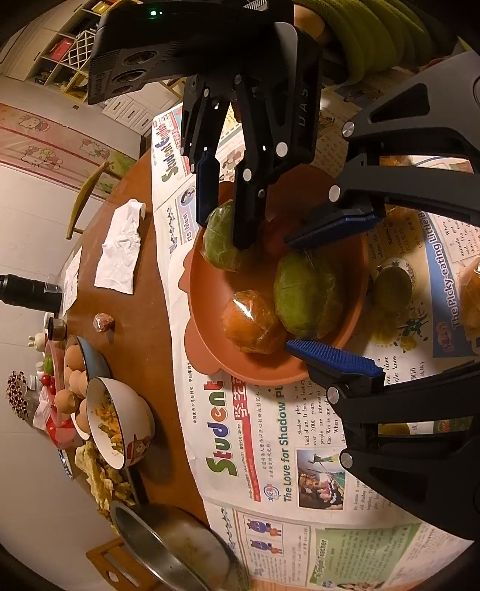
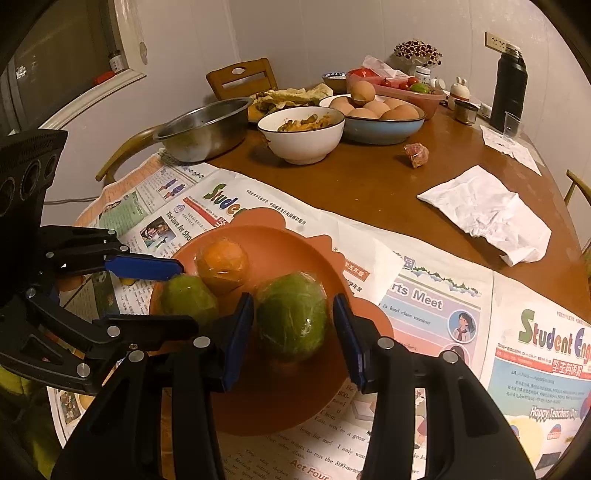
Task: Organize fruits
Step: 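Lower and release the green fruit with the right tool while the left tool releases its own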
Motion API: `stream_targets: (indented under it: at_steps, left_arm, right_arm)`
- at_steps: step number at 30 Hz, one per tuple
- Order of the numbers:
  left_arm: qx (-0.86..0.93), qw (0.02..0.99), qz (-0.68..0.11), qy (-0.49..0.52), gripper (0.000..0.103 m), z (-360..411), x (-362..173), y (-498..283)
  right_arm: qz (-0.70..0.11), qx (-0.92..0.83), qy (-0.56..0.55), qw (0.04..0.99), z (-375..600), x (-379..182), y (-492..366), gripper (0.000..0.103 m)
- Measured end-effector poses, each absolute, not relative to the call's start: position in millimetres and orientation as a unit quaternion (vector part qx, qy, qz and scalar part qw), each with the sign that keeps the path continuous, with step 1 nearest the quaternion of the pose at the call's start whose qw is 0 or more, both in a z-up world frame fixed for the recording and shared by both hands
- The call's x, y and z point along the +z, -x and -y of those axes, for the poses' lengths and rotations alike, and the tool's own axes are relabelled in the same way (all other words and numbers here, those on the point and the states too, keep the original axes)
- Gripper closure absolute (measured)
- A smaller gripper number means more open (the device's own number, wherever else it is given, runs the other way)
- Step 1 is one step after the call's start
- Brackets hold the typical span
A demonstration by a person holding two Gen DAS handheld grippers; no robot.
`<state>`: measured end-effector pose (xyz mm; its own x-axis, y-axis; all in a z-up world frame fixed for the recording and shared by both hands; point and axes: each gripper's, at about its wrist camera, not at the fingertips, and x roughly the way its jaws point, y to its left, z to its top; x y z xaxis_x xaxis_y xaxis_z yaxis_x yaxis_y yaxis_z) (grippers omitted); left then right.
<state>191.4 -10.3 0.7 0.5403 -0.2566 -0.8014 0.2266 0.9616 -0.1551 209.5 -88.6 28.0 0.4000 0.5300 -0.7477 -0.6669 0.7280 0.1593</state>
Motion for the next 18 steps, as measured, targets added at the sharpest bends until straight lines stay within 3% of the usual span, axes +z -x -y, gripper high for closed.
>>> stream_targets:
  at_steps: [8,18]
  left_arm:
    - [-0.136,0.878,-0.458,0.017,0.057,9,2,-190]
    - [-0.136,0.881,-0.453,0.021,0.054,8,5,-187]
  right_arm:
    - [-0.407,0.356,0.075,0.838,97,34,-205,0.059]
    - [-0.402,0.351,0.062,0.844,104,39,-198,0.049]
